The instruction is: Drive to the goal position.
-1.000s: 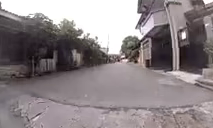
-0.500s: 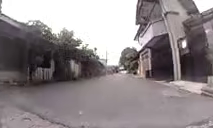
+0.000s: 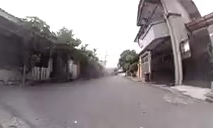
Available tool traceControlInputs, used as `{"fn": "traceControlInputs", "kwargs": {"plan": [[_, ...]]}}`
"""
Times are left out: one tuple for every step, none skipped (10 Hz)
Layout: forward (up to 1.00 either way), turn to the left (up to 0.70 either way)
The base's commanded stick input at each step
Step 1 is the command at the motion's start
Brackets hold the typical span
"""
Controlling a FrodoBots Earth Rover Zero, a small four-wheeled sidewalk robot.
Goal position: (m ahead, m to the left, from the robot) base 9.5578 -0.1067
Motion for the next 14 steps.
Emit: {"fn": "traceControlInputs", "kwargs": {"plan": [[0.70,0.01],[0.70,0.01],[0.70,0.01],[0.70,0.01],[0.70,0.01],[0.70,0.01],[0.70,0.01],[0.70,0.01],[0.70,0.01],[0.70,0.01],[0.70,0.01],[0.70,0.01],[0.70,0.01],[0.70,0.01]]}}
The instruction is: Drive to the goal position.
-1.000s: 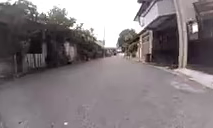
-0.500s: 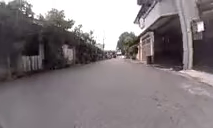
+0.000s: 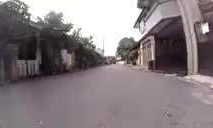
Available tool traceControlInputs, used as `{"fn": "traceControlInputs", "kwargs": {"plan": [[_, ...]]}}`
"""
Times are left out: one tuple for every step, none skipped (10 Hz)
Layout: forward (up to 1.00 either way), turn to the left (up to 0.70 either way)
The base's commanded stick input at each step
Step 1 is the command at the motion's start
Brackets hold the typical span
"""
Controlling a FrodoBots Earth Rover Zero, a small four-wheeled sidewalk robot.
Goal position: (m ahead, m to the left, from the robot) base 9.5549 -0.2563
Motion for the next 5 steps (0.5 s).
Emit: {"fn": "traceControlInputs", "kwargs": {"plan": [[0.70,0.01],[0.70,0.01],[0.70,0.01],[0.70,0.01],[0.70,0.01]]}}
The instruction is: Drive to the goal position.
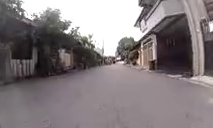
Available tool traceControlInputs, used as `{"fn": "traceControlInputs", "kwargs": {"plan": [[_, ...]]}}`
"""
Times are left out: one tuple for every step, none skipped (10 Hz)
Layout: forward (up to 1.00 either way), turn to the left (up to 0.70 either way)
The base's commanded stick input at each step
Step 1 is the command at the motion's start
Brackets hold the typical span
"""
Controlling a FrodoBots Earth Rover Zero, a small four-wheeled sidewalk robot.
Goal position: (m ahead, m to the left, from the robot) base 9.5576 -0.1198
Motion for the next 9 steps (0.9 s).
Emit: {"fn": "traceControlInputs", "kwargs": {"plan": [[0.70,0.01],[0.70,0.01],[0.70,0.01],[0.70,0.01],[0.70,0.01],[0.70,0.01],[0.70,0.01],[0.70,0.01],[0.70,0.01]]}}
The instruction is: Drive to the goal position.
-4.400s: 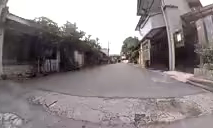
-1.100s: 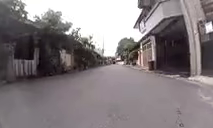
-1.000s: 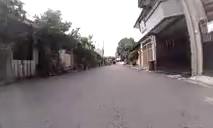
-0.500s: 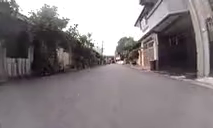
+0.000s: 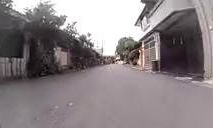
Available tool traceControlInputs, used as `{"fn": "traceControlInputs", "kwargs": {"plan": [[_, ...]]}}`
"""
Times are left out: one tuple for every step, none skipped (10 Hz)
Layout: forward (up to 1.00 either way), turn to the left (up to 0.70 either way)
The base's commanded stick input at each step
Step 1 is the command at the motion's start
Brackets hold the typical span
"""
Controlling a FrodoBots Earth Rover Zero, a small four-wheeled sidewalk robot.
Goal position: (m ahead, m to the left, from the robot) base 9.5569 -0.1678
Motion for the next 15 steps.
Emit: {"fn": "traceControlInputs", "kwargs": {"plan": [[0.70,0.01],[0.70,0.01],[0.70,0.01],[0.70,0.01],[0.70,0.01],[0.70,0.01],[0.70,0.01],[0.70,0.01],[0.70,0.01],[0.70,0.01],[0.70,0.01],[0.70,0.01],[0.70,0.01],[0.70,0.01],[0.70,0.01]]}}
